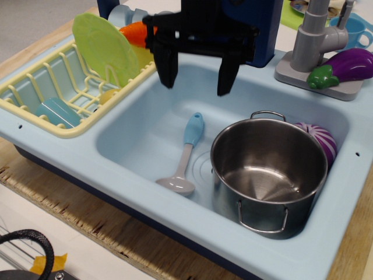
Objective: Put spoon in pot
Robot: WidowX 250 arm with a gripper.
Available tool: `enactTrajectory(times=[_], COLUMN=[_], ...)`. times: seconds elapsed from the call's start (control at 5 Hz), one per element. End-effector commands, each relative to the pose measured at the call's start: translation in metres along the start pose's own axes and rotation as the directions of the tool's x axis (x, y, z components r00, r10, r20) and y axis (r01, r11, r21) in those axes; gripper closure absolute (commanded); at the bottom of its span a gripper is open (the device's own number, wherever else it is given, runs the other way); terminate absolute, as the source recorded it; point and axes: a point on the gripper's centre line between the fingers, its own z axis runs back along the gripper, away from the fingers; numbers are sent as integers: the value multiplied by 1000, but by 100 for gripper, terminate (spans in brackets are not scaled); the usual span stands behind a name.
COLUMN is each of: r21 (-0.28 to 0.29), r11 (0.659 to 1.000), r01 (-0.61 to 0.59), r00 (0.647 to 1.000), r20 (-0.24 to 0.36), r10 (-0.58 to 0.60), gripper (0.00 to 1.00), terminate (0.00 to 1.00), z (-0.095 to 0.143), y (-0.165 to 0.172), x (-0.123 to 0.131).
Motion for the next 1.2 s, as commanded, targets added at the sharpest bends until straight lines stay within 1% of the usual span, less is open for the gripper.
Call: enactTrajectory(times=[0.0, 0.2, 0.6, 0.8, 1.0], r21=[-16, -13, 9, 13, 14], r11=[1000, 1000, 1000, 999, 1000], r01=[-12, -20, -21, -32, -23], r00=[1000, 1000, 999, 999, 998], r20=[4, -1, -33, -37, -49], r10=[12, 20, 21, 33, 24], gripper=[0, 0, 0, 0, 0], terminate=[0, 0, 0, 0, 0], z=[-9, -20, -38, -46, -53], y=[-2, -2, 2, 7, 10], x=[2, 1, -3, -5, -1])
